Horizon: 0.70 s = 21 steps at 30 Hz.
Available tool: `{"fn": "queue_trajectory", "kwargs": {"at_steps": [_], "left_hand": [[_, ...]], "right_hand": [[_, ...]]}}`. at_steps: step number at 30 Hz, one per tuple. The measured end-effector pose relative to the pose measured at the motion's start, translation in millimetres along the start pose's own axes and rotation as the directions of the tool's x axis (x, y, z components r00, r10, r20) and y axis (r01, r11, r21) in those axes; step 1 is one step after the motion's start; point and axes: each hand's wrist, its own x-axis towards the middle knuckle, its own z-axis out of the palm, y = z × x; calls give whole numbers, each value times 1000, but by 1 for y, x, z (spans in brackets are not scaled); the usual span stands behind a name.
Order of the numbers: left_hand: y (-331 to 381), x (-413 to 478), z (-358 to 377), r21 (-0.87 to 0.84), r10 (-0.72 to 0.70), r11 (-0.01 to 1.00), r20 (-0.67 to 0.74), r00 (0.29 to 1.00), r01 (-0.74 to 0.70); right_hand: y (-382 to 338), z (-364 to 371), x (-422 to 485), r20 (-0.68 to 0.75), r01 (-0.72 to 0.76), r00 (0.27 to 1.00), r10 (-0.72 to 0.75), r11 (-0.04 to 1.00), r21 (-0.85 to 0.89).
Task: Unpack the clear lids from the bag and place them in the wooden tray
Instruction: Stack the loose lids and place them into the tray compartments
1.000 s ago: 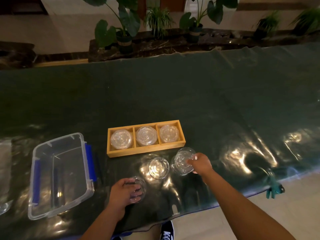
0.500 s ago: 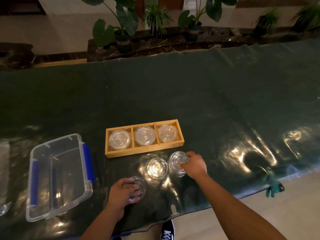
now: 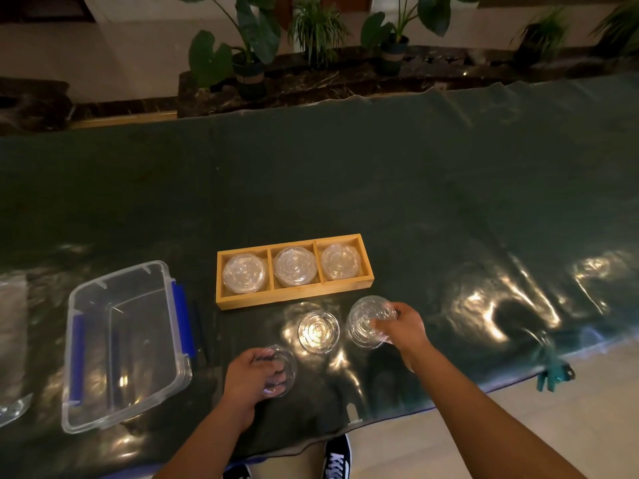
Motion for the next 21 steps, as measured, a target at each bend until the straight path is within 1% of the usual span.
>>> {"fn": "queue_trajectory", "kwargs": {"at_steps": [3, 5, 8, 10, 13, 15, 17, 19, 21], "left_hand": [[1, -2, 0, -14, 0, 1000, 3, 1000, 0], [3, -3, 0, -29, -6, 1000, 13, 1000, 7], [4, -5, -1, -38, -12, 999, 21, 1000, 13], [3, -6, -2, -38, -8, 999, 17, 1000, 9], [3, -8, -6, -34, 5, 999, 3, 1000, -5], [3, -8, -9, -32, 9, 999, -9, 1000, -9], [3, -7, -13, -41, 5, 999, -14, 1000, -5], [2, -6, -16, -52, 1, 999, -23, 1000, -2], [0, -5, -19, -61, 0, 998, -36, 999, -2]], "right_hand": [[-5, 0, -6, -14, 1, 1000, 1, 990, 143], [-11, 6, -13, 27, 9, 1000, -16, 975, 224], [-20, 30, -24, 150, 1, 988, -33, 978, 210], [-22, 49, -29, 206, 25, 977, -51, 991, 130], [-25, 71, -31, 184, 120, 979, -93, 983, -141], [-25, 79, -30, 163, 187, 977, -140, 925, -331], [-24, 85, -30, 163, 247, 968, -191, 839, -485], [-23, 90, -33, 166, 281, 960, -227, 779, -561], [-24, 94, -36, 174, 289, 957, -231, 772, -566]]}}
